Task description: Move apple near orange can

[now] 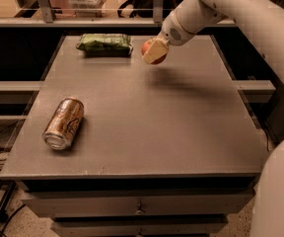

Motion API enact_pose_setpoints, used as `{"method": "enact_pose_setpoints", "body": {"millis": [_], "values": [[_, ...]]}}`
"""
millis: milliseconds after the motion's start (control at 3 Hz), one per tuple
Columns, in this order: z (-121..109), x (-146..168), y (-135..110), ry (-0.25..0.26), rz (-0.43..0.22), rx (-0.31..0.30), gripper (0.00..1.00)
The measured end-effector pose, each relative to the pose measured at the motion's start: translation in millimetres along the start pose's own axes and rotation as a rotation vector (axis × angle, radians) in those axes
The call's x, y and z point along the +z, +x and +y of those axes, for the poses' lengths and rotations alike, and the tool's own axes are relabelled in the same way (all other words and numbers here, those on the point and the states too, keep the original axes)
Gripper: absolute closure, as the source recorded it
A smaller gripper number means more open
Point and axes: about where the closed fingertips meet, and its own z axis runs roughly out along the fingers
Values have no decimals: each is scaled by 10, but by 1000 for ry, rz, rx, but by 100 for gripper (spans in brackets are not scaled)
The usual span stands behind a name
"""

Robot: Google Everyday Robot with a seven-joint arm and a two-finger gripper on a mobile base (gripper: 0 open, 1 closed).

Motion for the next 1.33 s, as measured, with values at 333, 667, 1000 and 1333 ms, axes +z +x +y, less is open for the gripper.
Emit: {"method": "enact_pose_setpoints", "body": {"millis": [333,667,1000,1333], "values": [[559,45,-84,-111,-23,-97,100],[1116,37,-206,-237,-70,-188,100],[1213,55,-252,-259,-82,-208,100],[1335,113,-277,-302,-76,-243,100]]}}
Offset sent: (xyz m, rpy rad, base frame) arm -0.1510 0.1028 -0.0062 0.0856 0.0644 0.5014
